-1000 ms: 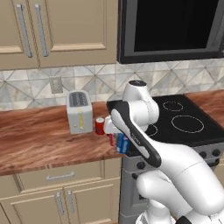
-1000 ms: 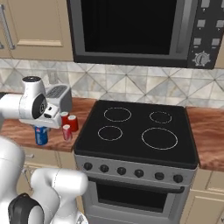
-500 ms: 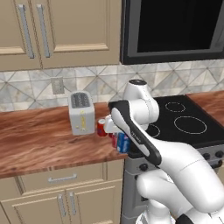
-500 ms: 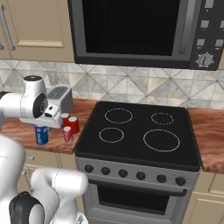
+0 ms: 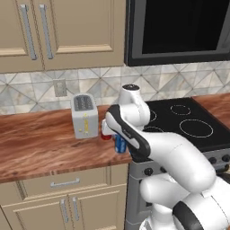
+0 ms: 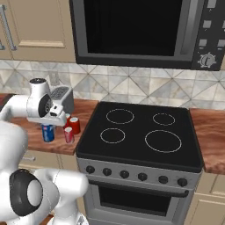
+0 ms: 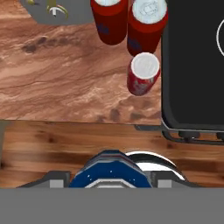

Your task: Four empty soda cans are scattered around the kitchen. Gather all the cans and cluster them next to the stove for recycling.

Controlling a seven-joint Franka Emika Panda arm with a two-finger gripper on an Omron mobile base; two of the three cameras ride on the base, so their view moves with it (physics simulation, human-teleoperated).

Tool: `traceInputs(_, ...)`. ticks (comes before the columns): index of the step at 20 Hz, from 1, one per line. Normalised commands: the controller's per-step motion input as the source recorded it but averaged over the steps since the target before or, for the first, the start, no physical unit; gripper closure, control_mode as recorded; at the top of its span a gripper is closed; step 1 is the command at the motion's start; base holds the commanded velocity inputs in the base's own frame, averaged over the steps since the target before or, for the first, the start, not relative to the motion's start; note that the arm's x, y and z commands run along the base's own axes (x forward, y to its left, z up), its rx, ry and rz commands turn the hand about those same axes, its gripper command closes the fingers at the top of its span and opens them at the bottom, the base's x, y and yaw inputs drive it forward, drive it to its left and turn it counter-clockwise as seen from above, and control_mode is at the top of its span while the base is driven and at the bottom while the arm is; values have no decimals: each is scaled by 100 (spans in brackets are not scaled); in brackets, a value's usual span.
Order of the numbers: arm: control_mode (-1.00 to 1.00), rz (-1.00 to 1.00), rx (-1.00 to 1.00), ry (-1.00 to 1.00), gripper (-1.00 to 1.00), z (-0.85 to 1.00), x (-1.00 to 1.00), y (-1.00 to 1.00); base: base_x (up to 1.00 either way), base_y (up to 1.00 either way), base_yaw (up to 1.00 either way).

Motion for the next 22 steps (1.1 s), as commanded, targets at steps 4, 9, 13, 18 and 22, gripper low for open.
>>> traceInputs(4,-100,0,-2,4,100,-47,99,4,0,0,0)
traceInputs(9,-100,0,-1,10,100,-23,31,14,0,0,0)
traceInputs(13,-100,0,1,11,100,-13,4,11,0,0,0)
traceInputs(18,-100,0,0,6,100,-31,52,20,0,0,0)
traceInputs(22,-100,0,-1,3,100,-44,65,30,0,0,0)
